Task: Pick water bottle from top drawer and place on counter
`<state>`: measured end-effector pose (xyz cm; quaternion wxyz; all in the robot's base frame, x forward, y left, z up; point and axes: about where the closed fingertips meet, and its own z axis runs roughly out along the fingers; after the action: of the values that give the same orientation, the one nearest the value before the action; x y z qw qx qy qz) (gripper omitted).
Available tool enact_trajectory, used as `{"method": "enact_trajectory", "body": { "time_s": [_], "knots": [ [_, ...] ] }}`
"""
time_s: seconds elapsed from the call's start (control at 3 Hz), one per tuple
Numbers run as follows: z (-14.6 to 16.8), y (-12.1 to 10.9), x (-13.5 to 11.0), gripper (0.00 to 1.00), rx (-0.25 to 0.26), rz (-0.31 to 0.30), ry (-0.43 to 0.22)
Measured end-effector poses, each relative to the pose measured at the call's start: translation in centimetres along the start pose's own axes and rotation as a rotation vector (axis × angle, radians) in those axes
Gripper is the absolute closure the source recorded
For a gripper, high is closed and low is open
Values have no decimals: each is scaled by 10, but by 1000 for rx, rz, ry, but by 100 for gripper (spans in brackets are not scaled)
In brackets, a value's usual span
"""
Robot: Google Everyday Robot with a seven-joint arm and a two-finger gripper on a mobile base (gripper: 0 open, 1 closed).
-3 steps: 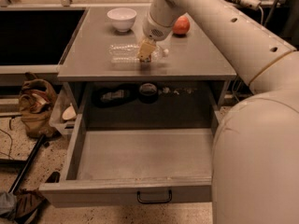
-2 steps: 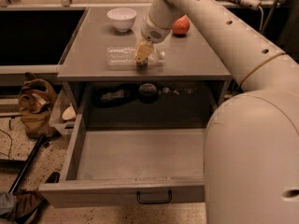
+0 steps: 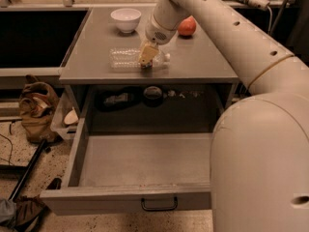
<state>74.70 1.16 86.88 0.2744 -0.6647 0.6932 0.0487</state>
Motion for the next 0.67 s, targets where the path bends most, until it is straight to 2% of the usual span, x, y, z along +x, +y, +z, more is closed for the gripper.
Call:
{"method": "enact_trajectory", "body": {
  "time_s": [0.67],
  "knots": [
    [0,0,0,10,0,0,0]
  ]
}}
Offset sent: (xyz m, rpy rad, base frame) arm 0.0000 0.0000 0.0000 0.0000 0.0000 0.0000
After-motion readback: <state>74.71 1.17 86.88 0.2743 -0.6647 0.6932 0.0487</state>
